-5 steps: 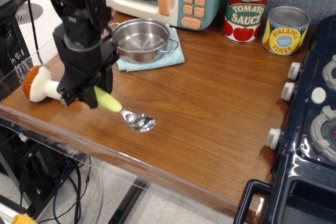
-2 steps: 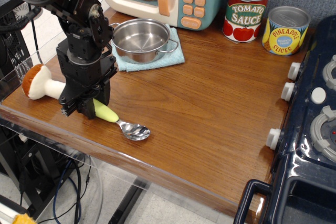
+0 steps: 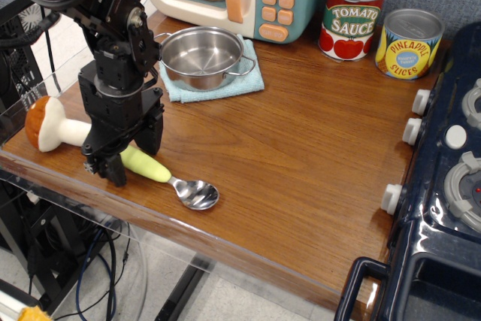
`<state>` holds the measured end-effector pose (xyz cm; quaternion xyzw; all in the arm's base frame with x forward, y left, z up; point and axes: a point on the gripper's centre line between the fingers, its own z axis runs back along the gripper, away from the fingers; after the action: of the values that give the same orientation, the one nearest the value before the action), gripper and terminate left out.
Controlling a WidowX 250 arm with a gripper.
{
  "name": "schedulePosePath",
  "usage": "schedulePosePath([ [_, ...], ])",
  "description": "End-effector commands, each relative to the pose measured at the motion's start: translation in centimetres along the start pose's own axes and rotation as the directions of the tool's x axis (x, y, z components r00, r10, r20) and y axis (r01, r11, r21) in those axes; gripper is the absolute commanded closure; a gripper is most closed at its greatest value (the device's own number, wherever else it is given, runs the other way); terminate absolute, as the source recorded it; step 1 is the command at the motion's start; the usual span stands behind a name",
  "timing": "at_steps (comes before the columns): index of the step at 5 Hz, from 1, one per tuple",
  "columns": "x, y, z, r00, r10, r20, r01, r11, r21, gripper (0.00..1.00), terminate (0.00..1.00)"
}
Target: Move the spoon to the immediate right of the mushroom
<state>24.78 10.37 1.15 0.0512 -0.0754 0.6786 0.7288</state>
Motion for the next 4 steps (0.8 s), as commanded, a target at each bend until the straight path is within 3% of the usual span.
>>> schedulePosePath([
  [1, -0.8, -1.3, 5.2, 1.000, -0.028, 0.013, 0.029, 0.992, -0.124, 0.00, 0.00],
  [3, -0.3, -2.3, 10.5, 0.999, -0.049, -0.008, 0.046, 0.970, -0.239, 0.00, 0.00],
  [4, -0.3, -2.3, 10.5, 0.999, -0.049, -0.008, 0.046, 0.970, -0.239, 0.00, 0.00],
])
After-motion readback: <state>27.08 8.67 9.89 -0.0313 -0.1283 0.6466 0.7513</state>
